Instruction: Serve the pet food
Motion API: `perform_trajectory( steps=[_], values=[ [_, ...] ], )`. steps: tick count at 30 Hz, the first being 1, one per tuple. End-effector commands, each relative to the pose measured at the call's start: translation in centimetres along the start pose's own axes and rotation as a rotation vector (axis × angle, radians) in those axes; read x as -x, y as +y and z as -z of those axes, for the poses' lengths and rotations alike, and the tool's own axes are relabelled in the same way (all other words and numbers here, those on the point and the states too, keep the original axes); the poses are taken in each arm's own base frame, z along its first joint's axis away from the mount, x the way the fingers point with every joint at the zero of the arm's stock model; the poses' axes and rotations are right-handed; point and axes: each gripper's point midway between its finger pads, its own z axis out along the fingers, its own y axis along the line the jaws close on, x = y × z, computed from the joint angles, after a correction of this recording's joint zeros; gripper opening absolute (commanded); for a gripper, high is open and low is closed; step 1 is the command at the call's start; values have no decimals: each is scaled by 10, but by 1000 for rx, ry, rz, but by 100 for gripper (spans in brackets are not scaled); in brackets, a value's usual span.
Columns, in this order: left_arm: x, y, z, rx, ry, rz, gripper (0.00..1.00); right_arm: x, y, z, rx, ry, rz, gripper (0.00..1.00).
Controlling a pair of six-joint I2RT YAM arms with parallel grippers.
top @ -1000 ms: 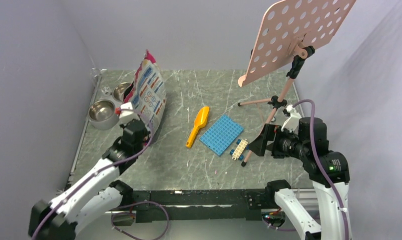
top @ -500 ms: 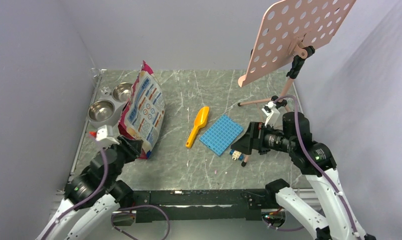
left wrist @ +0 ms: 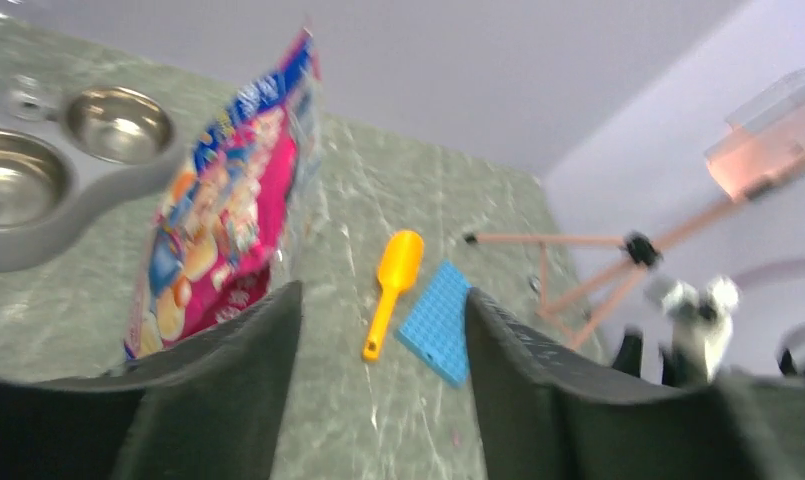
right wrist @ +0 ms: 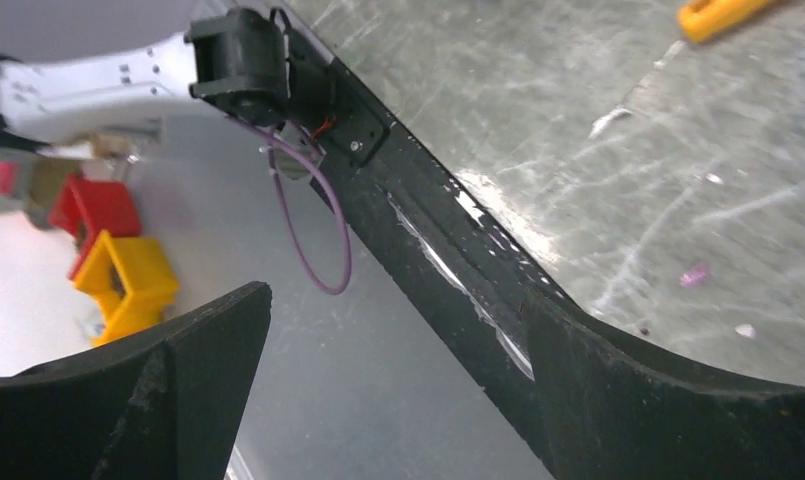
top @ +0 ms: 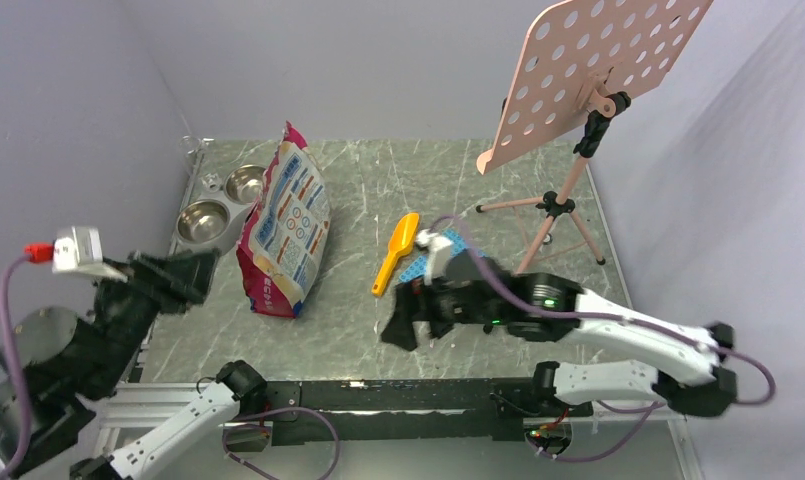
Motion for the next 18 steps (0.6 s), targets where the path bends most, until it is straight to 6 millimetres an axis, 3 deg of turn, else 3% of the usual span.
perform_trajectory(
  steps=[1,4,8,12,15,18],
  values=[
    [11,32,-47,339,27,-203,72,34,49,-41,-82,-101,106,100],
    [18,30,-76,398,7,-317,79,57,60,-64,-171,-108,141,100],
    [7,38,-109,482,56,-419,83,92,95,-75,-98,-196,157,100],
    [-16,42,-139,433,194,-364,87,95,102,-81,-83,-193,173,100],
    [-32,51,-152,423,269,-356,79,91,95,-84,-118,-166,173,100],
    [-40,57,-155,413,312,-345,63,95,89,-80,-141,-181,169,100]
  ],
)
